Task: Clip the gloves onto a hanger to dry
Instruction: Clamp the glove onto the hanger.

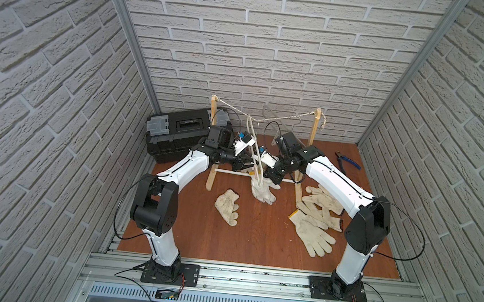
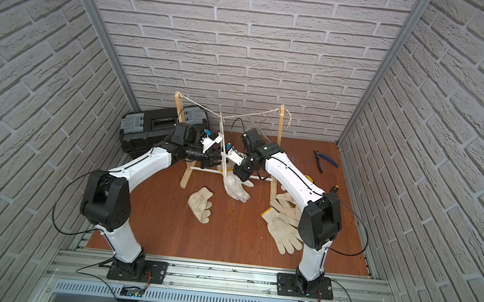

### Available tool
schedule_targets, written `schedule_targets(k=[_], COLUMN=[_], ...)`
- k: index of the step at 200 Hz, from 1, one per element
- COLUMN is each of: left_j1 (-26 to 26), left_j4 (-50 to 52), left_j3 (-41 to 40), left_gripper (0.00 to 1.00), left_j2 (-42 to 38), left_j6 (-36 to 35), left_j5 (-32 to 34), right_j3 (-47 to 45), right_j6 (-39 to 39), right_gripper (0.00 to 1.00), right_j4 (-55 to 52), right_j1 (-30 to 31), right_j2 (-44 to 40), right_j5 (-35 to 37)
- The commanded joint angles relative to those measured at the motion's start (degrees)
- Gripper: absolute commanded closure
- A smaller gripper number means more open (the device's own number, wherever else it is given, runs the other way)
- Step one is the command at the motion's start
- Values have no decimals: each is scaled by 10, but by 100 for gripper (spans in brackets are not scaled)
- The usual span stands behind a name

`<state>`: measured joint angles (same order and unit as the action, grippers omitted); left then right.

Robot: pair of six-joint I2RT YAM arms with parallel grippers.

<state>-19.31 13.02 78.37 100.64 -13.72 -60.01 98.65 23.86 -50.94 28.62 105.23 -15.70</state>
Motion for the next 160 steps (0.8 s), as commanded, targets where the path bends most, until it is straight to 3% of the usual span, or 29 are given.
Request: schedule_targets(k=[1, 160], left_j1=[-8, -17], left_j4=[32, 68], left_j3=[-3, 16], left_gripper=[100, 100], left_j2=[-5, 18], left_j6=[-7, -32], left_j5=[-5, 9], right_j3=[3, 27], right_j6=[-10, -23], right_gripper=[97, 97], right_j4=[26, 40], right_j1=[-4, -7], right_j2=[0, -4], right_j5=[-36, -79])
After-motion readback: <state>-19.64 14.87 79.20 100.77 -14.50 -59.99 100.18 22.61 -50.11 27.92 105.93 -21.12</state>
